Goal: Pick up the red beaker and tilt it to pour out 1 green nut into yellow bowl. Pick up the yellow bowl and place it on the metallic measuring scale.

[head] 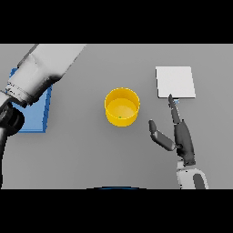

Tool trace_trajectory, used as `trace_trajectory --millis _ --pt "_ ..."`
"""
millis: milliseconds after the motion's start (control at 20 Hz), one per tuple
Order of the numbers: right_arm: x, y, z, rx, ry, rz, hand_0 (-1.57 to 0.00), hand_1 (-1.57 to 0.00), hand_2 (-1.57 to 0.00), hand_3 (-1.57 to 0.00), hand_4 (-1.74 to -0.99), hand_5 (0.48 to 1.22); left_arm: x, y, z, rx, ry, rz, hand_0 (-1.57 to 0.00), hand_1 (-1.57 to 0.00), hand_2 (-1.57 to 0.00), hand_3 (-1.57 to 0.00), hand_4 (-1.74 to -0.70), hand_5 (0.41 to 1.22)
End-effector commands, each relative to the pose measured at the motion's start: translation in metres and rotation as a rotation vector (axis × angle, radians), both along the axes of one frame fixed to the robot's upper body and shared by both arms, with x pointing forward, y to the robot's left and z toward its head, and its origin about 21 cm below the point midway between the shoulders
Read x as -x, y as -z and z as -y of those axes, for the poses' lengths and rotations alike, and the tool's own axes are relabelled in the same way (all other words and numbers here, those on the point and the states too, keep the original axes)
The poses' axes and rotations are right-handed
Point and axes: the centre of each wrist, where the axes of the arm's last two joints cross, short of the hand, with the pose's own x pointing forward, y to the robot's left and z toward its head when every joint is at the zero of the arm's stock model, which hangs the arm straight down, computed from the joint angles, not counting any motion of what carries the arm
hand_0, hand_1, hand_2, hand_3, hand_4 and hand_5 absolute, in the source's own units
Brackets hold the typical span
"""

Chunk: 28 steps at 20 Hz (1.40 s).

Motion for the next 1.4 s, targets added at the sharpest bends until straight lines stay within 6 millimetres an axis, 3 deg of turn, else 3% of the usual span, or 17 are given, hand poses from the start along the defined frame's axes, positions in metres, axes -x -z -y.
trace_trajectory --millis 0,150,300,500,750,950,1200,1350 --pt "-0.002 0.002 0.0 0.0 0.005 -0.008 0.0 0.0 0.0 0.0 -0.996 0.675 -0.004 -0.01 -0.012 0.104 -0.044 -0.01 -1.57 -1.57 -1.57 -1.39 -1.73 1.221" --pt "-0.004 0.0 -0.003 -0.021 -0.001 -0.008 0.0 0.0 0.0 0.0 -1.004 0.668 -0.015 -0.026 -0.065 0.382 -0.19 -0.012 -1.57 -1.57 -1.57 -1.44 -1.74 1.221" --pt "-0.004 0.004 -0.004 -0.052 -0.008 -0.024 0.0 0.0 0.0 0.0 -1.002 0.666 -0.021 -0.022 -0.125 0.661 -0.348 0.015 -1.57 -1.57 -1.57 -1.45 -1.74 1.221" --pt "-0.006 0.003 -0.005 -0.03 -0.008 -0.015 0.0 0.0 0.0 0.0 -1.034 0.655 -0.015 0.01 -0.205 0.941 -0.562 0.072 -1.57 -1.57 -1.57 -1.41 -1.74 1.221" --pt "-0.008 0.0 -0.007 -0.009 -0.001 -0.02 0.0 0.0 0.0 0.0 -1.048 0.652 0.004 0.062 -0.259 1.262 -0.755 0.12 -1.57 -1.57 -1.57 -1.46 -1.74 1.221" --pt "-0.005 -0.001 0.0 0.034 0.009 -0.009 0.0 0.0 0.0 0.0 -1.054 0.648 0.025 0.1 -0.271 1.434 -0.851 0.121 -1.57 -1.57 -1.57 -1.48 -1.74 1.221" --pt "-0.007 -0.002 -0.003 0.039 0.0 -0.026 0.0 0.0 0.0 0.0 -1.02 0.645 0.061 0.138 -0.27 1.544 -0.939 0.136 -1.57 -1.57 -1.57 -1.44 -1.74 1.221" --pt "-0.002 0.003 -0.004 0.019 -0.012 -0.024 0.0 0.0 0.0 0.0 -1.015 0.646 0.075 0.15 -0.266 1.591 -0.94 0.142 -1.57 -1.57 -1.57 -1.45 -1.74 1.221"
